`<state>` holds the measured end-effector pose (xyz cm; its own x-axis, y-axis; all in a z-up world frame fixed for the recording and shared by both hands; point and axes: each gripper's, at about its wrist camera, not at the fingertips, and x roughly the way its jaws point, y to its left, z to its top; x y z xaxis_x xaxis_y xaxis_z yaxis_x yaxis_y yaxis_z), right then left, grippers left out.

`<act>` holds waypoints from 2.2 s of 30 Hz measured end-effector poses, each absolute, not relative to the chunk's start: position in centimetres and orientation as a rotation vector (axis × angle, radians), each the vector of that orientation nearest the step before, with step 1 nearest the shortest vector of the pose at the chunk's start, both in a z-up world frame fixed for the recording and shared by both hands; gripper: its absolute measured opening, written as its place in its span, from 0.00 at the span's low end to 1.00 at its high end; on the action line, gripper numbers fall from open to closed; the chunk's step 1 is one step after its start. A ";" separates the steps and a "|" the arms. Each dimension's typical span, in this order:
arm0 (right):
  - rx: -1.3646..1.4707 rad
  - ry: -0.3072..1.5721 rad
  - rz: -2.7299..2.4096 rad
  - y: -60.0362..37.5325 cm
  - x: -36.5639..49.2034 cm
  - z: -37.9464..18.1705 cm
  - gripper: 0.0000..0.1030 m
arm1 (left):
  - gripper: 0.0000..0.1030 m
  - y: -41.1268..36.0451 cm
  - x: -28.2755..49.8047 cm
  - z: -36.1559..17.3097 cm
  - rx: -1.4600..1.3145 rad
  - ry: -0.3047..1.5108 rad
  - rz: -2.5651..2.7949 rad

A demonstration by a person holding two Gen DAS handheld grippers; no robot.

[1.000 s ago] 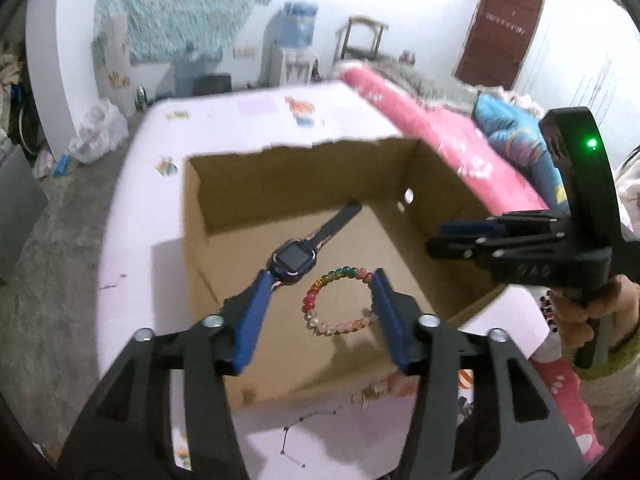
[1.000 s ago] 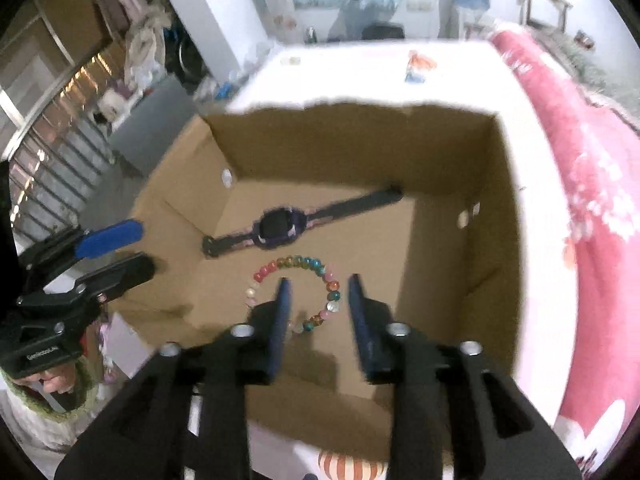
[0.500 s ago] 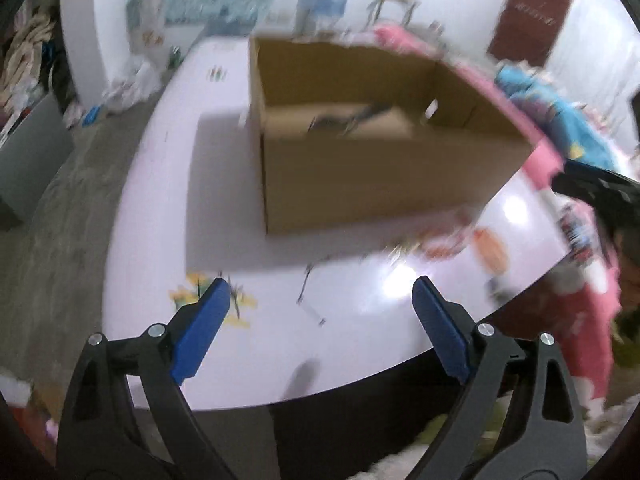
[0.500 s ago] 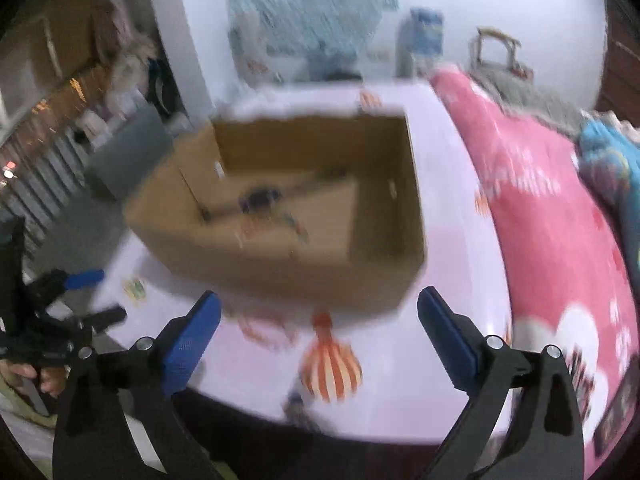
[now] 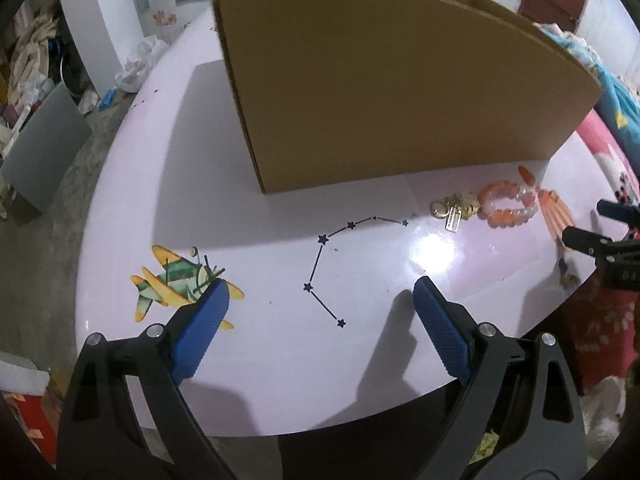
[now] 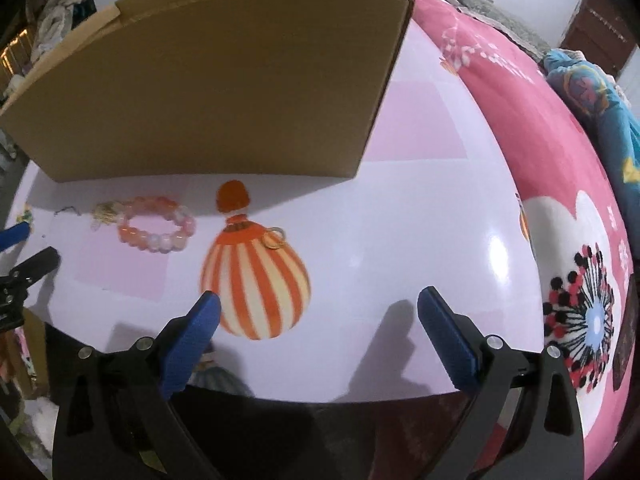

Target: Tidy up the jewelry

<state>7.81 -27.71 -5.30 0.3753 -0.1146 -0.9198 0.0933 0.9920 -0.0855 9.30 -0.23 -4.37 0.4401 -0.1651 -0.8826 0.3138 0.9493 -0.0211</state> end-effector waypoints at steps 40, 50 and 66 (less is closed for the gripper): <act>0.264 1.021 0.184 -26.5 7.4 -2.7 0.53 | 0.69 -3.6 6.4 -1.3 0.139 0.808 -0.533; 0.285 1.078 0.175 -25.7 9.0 -4.2 0.32 | 0.30 -7.2 6.7 -2.9 0.245 0.803 -0.637; 0.162 1.038 0.259 -21.7 9.7 -3.1 0.31 | 0.03 -5.8 8.1 -4.4 0.289 0.858 -0.563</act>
